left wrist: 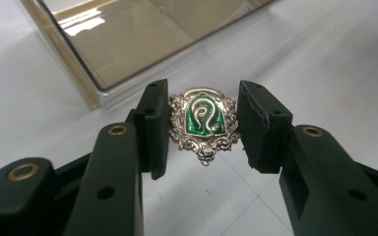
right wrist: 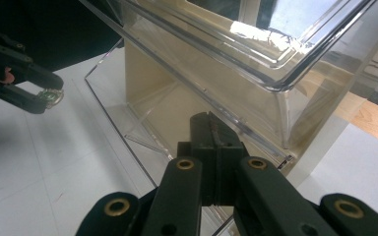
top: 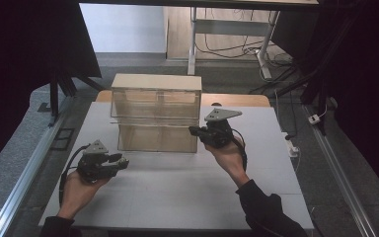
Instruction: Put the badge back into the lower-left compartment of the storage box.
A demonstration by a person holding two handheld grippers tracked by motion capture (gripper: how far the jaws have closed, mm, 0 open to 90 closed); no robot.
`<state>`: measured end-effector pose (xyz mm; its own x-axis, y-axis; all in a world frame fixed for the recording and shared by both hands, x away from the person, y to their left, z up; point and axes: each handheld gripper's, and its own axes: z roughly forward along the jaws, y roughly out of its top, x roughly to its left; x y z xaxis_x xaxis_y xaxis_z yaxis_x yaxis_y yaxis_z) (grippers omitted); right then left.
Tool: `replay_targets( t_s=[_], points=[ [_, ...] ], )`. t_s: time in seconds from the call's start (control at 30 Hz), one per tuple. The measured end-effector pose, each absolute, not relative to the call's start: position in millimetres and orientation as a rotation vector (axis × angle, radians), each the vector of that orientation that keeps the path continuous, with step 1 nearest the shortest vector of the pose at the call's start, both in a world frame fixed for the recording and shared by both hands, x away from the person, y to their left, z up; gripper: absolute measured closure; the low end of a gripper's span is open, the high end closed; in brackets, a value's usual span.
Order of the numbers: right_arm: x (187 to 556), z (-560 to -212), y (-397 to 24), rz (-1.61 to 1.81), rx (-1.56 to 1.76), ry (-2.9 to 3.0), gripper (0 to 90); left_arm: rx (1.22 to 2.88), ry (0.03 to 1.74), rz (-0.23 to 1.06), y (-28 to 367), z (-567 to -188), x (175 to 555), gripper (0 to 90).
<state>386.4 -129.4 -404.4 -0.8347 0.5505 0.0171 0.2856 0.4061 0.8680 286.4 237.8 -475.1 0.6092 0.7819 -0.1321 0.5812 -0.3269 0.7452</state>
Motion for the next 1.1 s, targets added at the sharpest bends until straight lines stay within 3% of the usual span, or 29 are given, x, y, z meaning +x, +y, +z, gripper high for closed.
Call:
replay_targets(
  t_s=[1.1],
  points=[
    [386.7,-404.2,-129.4,1.395,0.731,2.392,89.8,1.974,1.086,0.472,227.3,-468.7,329.6,57.1]
  ],
)
